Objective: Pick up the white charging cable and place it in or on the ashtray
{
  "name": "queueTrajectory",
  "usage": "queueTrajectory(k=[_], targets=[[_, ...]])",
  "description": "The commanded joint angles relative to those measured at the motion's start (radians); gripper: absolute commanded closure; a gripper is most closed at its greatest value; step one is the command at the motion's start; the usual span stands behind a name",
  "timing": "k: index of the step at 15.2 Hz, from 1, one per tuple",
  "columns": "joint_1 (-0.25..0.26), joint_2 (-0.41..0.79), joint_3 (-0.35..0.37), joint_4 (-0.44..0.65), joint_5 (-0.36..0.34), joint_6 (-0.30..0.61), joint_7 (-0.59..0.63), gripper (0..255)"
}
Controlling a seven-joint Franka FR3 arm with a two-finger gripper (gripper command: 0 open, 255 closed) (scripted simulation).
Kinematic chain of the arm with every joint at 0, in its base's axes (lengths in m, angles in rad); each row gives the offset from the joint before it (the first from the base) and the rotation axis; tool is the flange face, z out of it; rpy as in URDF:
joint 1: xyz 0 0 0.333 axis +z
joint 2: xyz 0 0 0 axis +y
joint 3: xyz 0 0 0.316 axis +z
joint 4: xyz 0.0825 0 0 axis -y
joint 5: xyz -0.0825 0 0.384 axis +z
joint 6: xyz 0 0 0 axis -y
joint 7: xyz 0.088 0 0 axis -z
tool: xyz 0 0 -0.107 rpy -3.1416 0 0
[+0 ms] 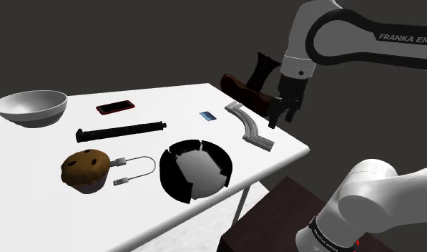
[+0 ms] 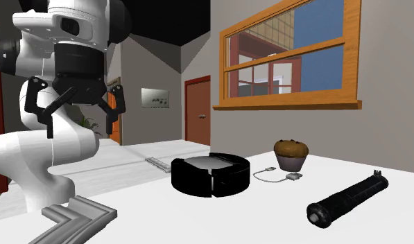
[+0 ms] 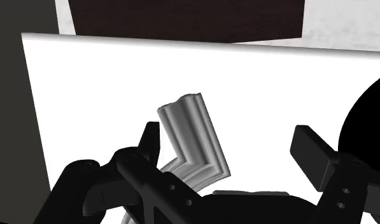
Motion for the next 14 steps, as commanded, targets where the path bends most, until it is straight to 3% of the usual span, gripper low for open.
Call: queueTrajectory(k=[1,8,14], targets=[[0.0,0.0,0.0,0.0,0.0,0.0,0.0,0],[0.048,0.179,0.124,0.071,0.076,0.127,0.113,0],[0.072,0.357,0.225,0.175,0.1,0.219,0.21,0]])
